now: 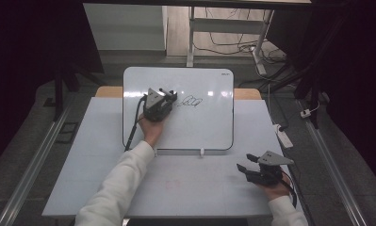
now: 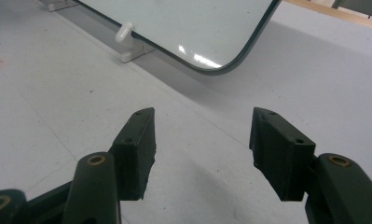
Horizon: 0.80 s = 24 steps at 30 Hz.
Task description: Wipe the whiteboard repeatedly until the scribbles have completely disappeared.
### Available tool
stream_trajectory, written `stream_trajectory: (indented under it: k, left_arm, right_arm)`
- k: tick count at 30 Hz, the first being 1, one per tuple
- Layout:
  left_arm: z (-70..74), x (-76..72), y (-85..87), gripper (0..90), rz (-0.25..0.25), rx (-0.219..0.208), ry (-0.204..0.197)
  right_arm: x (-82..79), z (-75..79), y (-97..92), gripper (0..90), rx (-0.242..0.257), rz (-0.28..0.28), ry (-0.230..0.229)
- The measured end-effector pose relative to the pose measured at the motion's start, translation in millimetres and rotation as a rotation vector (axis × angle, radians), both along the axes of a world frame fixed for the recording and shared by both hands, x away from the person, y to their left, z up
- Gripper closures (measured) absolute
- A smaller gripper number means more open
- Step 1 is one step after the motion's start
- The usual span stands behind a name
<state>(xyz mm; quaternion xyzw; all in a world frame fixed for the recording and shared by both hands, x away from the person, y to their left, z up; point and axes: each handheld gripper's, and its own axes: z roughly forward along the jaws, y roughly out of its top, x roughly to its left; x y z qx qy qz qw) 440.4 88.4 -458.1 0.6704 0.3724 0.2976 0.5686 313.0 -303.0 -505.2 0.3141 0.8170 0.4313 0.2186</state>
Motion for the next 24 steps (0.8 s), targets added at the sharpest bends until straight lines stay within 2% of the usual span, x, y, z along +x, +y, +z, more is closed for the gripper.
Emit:
stream_trajectory:
  k: [1, 2, 3, 4, 5, 9, 11, 13, 15, 16, 17, 19, 21, 23, 24]
  left_arm:
    - [-2.1, -1.8, -8.4, 78.7, -0.020, 0.020, -0.005]
    - [-2.1, -1.8, -8.4, 78.7, -0.020, 0.020, -0.005]
    - [-5.0, -4.9, -20.8, 78.7, -0.048, 0.052, -0.013]
    - [-5.1, -5.6, -21.7, 78.7, -0.047, 0.056, -0.015]
    - [-4.3, -5.3, -18.3, 78.7, -0.046, 0.052, -0.011]
    - [1.2, -3.5, 18.8, 78.7, 0.043, 0.012, -0.004]
    - [3.0, -3.8, 31.0, 78.7, 0.074, 0.006, -0.004]
    - [3.0, -4.6, 28.2, 78.7, 0.077, 0.020, -0.008]
    - [0.0, -5.8, 15.0, 78.7, 0.046, 0.025, -0.005]
    - [0.0, -5.8, 15.0, 78.7, 0.046, 0.025, -0.005]
    - [-4.9, -8.7, -2.8, 78.8, 0.007, 0.043, -0.006]
    - [-8.2, -12.3, -15.4, 78.7, -0.019, 0.065, -0.012]
    - [-7.3, -13.5, -14.2, 78.7, -0.013, 0.080, -0.016]
    - [-4.3, -12.2, 0.5, 78.8, 0.025, 0.071, -0.013]
    - [-3.0, -11.2, 9.9, 78.7, 0.039, 0.050, -0.004]
  right_arm:
    - [-0.2, 0.3, 0.5, 40.9, -0.002, 0.000, 0.000]
    - [-0.2, 0.3, 0.5, 40.9, -0.002, 0.000, 0.000]
    - [-0.9, 0.8, 1.4, 40.9, -0.004, 0.003, -0.004]
    - [-1.0, 0.9, 1.4, 40.9, -0.005, 0.004, -0.005]
    - [-1.0, 0.9, 1.2, 40.9, -0.004, 0.003, -0.003]
    - [-0.4, 0.1, 0.2, 40.9, -0.002, 0.002, 0.000]
    - [-0.5, 0.3, 0.5, 40.9, 0.001, 0.004, -0.001]
    - [-0.2, 0.1, 1.1, 40.9, -0.001, 0.007, -0.001]
    - [-0.3, -0.4, 2.5, 40.9, 0.000, 0.008, 0.000]
    - [-0.3, -0.4, 2.5, 40.9, 0.000, 0.008, 0.000]
    - [-0.6, 0.8, 3.2, 40.9, -0.005, 0.011, -0.004]
    - [-0.4, 1.5, 3.4, 40.9, -0.001, 0.011, -0.007]
    - [0.3, 0.7, 3.4, 40.7, -0.003, 0.011, -0.002]
    - [0.8, -0.1, 3.2, 40.7, -0.005, 0.013, 0.001]
    - [0.8, -0.1, 3.1, 40.7, -0.004, 0.013, 0.001]
